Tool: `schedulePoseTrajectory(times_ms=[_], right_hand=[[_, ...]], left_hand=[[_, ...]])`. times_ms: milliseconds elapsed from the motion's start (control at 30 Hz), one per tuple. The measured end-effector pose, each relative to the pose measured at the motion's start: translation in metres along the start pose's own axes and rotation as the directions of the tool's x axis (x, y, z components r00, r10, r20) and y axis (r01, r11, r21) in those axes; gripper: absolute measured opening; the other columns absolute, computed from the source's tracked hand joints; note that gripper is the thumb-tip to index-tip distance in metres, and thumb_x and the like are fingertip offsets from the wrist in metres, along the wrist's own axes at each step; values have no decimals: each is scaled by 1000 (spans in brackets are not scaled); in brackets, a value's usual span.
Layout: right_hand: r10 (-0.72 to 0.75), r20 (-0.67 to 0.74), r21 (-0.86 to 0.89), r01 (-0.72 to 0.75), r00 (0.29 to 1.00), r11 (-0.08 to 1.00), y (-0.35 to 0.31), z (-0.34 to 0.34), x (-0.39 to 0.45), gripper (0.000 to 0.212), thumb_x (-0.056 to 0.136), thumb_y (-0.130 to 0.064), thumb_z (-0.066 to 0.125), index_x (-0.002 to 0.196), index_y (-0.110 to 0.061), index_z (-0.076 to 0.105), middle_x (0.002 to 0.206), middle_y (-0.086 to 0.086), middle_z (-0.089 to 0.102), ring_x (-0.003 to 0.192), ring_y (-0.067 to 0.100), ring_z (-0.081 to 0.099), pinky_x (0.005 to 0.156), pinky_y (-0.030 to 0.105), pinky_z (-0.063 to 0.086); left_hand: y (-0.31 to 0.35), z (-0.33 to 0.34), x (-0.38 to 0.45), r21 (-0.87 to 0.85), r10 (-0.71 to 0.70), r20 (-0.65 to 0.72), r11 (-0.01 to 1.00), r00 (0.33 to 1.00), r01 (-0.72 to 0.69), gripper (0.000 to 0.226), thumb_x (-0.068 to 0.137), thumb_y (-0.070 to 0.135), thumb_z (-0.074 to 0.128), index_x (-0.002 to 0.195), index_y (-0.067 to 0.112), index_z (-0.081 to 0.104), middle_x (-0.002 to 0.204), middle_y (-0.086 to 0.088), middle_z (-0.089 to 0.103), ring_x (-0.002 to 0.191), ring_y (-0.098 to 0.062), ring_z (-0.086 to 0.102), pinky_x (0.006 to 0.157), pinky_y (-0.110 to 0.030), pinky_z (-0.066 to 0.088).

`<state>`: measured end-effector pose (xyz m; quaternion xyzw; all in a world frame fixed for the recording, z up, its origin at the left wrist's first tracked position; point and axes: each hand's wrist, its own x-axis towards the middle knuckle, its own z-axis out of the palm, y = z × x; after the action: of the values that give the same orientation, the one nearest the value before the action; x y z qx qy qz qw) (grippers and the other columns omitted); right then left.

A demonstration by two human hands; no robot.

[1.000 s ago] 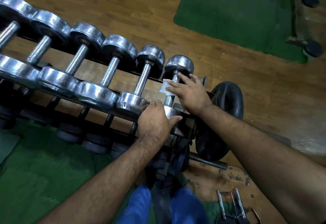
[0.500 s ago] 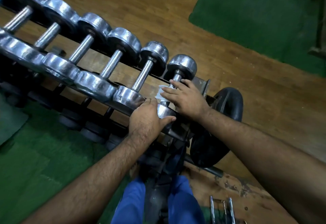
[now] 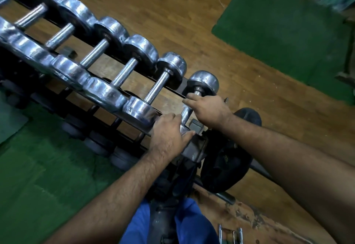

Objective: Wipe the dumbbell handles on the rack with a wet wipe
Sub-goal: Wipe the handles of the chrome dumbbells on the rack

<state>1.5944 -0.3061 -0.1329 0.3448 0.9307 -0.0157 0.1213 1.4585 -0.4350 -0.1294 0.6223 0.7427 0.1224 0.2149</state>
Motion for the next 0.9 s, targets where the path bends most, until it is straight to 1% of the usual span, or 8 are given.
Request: schedulePoseTrajectory(times_ms=[67, 167, 333, 500, 633, 767, 800, 900], right_hand=[[-7, -30, 37, 9, 1000, 999, 11, 4, -4, 49, 94, -22, 44, 141, -36, 46, 147, -17, 45, 78, 20, 69, 44, 22, 29], [70, -72, 64, -65, 995, 996, 14, 8, -2, 42, 99, -31, 38, 141, -35, 45, 149, -18, 42, 86, 21, 70, 46, 26, 43], [-55, -66, 113, 62, 996, 992, 8, -2, 4, 37, 99, -38, 37, 131, -36, 56, 133, -19, 55, 95, 16, 68, 55, 27, 46], [22, -117, 105, -9, 993, 994, 16, 3, 10, 34, 97, -40, 34, 113, -29, 62, 115, -14, 60, 85, 16, 67, 53, 29, 48], [-154, -82, 156, 166, 985, 974, -9, 8, -4, 42, 93, -45, 27, 111, -31, 63, 110, -15, 62, 83, 16, 68, 55, 31, 51], [69, -158, 196, -37, 985, 980, 23, 2, -4, 37, 97, -41, 37, 127, -36, 59, 132, -19, 57, 96, 17, 69, 58, 28, 51], [68, -156, 201, -35, 985, 979, 20, 2, -4, 36, 97, -39, 38, 127, -34, 58, 132, -17, 56, 97, 18, 68, 59, 30, 52], [-120, -121, 224, 145, 985, 964, -14, 3, -9, 34, 95, -37, 38, 122, -31, 59, 122, -16, 58, 89, 16, 68, 57, 32, 53]], left_hand=[[0, 7, -4, -16, 8, -32, 1000, 999, -8, 61, 81, 61, 61, 118, 13, 60, 106, -3, 60, 105, -23, 52, 95, -40, 44], [-3, 10, -3, -55, 14, -35, 998, 999, -16, 57, 81, 60, 63, 115, 15, 59, 103, -2, 57, 102, -22, 50, 94, -39, 44], [-6, 8, -2, -106, 4, -24, 994, 1000, -7, 60, 81, 56, 65, 123, 13, 60, 112, -4, 59, 110, -25, 50, 99, -38, 41], [5, 13, -8, -73, -18, -71, 997, 997, 12, 60, 77, 55, 69, 119, 13, 62, 111, -4, 59, 109, -24, 51, 99, -42, 43], [12, 10, -10, -36, -38, -44, 999, 998, 36, 63, 77, 58, 65, 122, 14, 60, 113, -4, 59, 110, -25, 51, 100, -43, 42], [9, 7, -11, -81, -43, -25, 996, 999, 41, 65, 79, 58, 68, 125, 13, 60, 113, -3, 58, 110, -24, 51, 99, -41, 42], [8, 7, -10, -88, -37, -19, 996, 999, 35, 66, 79, 58, 68, 126, 13, 60, 113, -4, 59, 110, -24, 51, 100, -40, 41], [-1, 1, -6, -152, -32, 15, 988, 999, 34, 69, 79, 59, 67, 130, 14, 56, 121, -4, 59, 117, -24, 50, 104, -37, 38]])
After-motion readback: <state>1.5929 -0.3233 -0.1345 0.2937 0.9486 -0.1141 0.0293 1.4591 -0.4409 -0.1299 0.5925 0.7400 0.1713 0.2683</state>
